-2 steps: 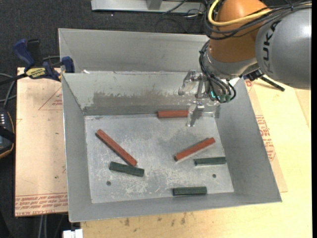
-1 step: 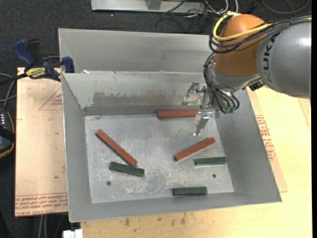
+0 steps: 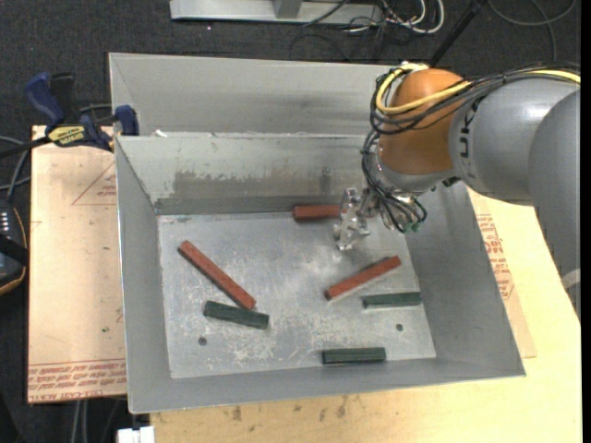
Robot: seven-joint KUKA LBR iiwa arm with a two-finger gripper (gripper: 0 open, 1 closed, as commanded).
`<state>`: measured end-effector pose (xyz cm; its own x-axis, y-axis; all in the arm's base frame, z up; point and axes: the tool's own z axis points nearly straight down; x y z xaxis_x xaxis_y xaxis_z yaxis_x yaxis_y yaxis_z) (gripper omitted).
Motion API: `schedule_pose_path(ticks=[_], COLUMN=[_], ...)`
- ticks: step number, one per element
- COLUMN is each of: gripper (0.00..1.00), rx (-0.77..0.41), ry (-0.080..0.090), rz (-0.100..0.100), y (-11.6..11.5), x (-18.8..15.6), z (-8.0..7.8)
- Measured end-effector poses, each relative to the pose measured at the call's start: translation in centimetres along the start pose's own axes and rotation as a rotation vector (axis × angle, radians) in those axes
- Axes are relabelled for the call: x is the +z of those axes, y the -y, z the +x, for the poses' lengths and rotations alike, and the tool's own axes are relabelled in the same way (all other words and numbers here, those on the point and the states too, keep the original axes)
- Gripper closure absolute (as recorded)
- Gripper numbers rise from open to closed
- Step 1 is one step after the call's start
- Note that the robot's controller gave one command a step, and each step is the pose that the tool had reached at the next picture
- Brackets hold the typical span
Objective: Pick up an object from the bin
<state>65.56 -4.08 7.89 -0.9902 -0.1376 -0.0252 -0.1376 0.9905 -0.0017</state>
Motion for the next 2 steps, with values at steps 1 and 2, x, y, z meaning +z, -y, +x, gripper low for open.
schedule_pose_path(ticks=[1,2], gripper=[0.0,0.0], rx=[-0.002,-0.002], ry=[-0.037,-0.036], rz=[-0.003,-0.003], y=[0.02,0.03], x=[0.32,0.33], z=[0.72,0.72])
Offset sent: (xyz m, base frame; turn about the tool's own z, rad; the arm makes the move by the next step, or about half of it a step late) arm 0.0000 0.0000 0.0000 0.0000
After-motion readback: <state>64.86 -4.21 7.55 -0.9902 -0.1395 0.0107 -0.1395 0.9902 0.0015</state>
